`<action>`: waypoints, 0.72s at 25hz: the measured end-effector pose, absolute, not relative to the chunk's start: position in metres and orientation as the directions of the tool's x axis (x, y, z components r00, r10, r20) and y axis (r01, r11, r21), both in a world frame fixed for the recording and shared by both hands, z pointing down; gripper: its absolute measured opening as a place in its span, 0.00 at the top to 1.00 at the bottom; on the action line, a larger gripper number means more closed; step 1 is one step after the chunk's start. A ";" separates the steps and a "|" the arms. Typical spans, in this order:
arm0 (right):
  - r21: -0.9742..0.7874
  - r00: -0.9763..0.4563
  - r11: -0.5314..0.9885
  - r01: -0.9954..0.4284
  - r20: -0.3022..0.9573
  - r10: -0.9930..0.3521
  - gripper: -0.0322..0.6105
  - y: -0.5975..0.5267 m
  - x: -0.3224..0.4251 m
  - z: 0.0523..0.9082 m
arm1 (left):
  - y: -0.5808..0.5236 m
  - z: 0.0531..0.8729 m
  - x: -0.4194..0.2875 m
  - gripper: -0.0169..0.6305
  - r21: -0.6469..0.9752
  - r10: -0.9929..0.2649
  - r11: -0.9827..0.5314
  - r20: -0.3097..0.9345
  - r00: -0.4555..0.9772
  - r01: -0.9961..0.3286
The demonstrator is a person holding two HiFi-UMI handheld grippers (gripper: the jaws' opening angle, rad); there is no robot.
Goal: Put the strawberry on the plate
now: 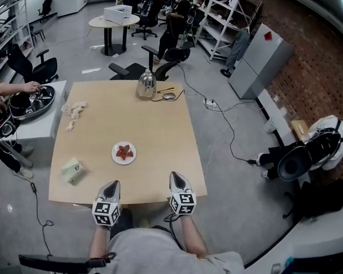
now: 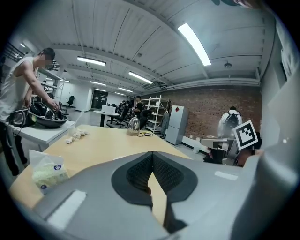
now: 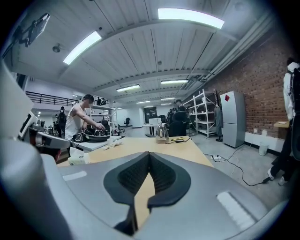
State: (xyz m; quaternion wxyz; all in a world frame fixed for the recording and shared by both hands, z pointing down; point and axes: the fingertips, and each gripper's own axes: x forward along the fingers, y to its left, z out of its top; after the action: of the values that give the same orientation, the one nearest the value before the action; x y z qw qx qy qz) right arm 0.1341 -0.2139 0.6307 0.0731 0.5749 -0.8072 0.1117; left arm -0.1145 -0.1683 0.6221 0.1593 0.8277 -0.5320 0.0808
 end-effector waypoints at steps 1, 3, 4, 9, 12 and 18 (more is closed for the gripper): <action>-0.100 -0.325 0.310 -0.946 0.246 -0.913 0.94 -0.210 0.137 0.630 | -0.167 0.622 -0.111 0.94 0.179 -0.852 -0.388 0.305 0.426 -0.904; -0.113 -0.318 0.299 -0.947 0.246 -0.916 0.94 -0.204 0.144 0.629 | -0.165 0.622 -0.105 0.94 0.180 -0.846 -0.398 0.306 0.436 -0.899; -0.122 -0.316 0.294 -0.948 0.245 -0.917 0.94 -0.200 0.147 0.629 | -0.164 0.622 -0.102 0.94 0.180 -0.844 -0.404 0.307 0.441 -0.897; -0.124 -0.300 0.278 -0.953 0.233 -0.925 0.94 -0.187 0.157 0.626 | -0.162 0.620 -0.093 0.94 0.170 -0.838 -0.422 0.302 0.454 -0.891; -0.126 -0.298 0.275 -0.953 0.229 -0.927 0.94 -0.180 0.161 0.627 | -0.159 0.620 -0.090 0.94 0.166 -0.839 -0.424 0.298 0.455 -0.890; -0.130 -0.292 0.268 -0.955 0.222 -0.930 0.94 -0.169 0.168 0.626 | -0.156 0.617 -0.089 0.94 0.151 -0.851 -0.414 0.285 0.440 -0.898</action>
State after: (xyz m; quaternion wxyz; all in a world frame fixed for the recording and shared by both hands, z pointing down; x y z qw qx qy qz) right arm 0.1680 -0.1687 0.6259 0.0508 0.5929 -0.7947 0.1194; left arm -0.0887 -0.1555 0.6167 0.1414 0.8368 -0.5226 0.0820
